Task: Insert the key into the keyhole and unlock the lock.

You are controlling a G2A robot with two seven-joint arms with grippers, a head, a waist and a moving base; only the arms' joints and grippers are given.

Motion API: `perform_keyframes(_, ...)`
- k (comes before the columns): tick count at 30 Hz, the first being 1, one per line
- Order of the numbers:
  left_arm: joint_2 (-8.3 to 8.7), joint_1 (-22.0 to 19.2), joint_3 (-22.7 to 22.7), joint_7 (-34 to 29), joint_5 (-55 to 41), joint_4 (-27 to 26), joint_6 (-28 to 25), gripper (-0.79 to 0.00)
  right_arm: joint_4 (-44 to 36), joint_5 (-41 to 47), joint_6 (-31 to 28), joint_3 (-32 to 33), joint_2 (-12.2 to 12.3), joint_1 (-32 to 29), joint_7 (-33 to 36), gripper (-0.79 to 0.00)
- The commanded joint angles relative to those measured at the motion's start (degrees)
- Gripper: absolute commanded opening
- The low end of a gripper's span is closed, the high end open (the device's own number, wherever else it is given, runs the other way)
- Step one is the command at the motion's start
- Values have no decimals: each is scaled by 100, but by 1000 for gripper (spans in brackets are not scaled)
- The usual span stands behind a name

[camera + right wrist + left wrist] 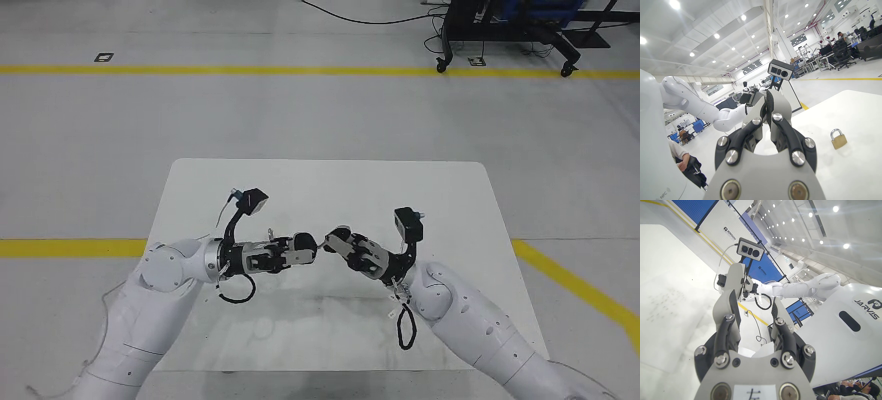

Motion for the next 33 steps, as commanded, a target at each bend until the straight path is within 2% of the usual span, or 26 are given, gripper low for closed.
perform_keyframes(1,28,-19,57,-7,-21,4,7,-545,2,4,0,-11,-8,6,20,-785)
perform_keyframes(5,91,-68,148,37,8,41,-37,-665,15,-5,0,-10,-23,10,49,-785)
perform_keyframes(7,120,-94,180,66,4,73,-66,-677,33,-15,0,-4,-31,7,56,-785)
perform_keyframes(11,170,-138,223,138,-5,153,-137,-785,74,-68,0,1,-52,10,107,-785)
perform_keyframes(15,205,-172,244,210,1,262,-210,-757,50,-84,0,-29,-75,18,210,-785)
perform_keyframes(19,226,-198,281,250,-14,305,-249,-659,43,-55,0,-32,-90,27,301,-785)
perform_keyframes(21,236,-205,295,268,-37,322,-267,-570,38,-35,0,-30,-95,27,342,-785)
perform_keyframes(23,246,-216,306,283,-43,334,-281,-526,26,-8,0,-35,-100,21,381,-785)
perform_keyframes(27,265,-230,326,314,-43,345,-313,-520,0,47,0,-38,-104,-2,442,-785)
perform_keyframes(33,290,-237,387,333,-52,336,-332,-560,21,152,0,-89,-122,-42,538,-785)
